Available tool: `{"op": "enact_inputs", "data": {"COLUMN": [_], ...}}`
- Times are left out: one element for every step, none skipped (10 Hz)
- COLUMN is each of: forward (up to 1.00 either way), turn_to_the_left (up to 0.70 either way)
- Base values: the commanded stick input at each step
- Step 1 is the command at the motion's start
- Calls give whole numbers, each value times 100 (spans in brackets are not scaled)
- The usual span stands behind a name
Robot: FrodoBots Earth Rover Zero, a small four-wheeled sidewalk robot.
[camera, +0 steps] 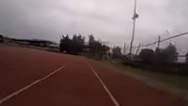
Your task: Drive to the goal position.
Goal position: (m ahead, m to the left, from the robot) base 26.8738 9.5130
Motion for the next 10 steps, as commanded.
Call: {"op": "enact_inputs", "data": {"forward": [70,70,70,70,70,70,70,70,70,70], "turn_to_the_left": [0,0,0,0,0,0,0,0,0,0]}}
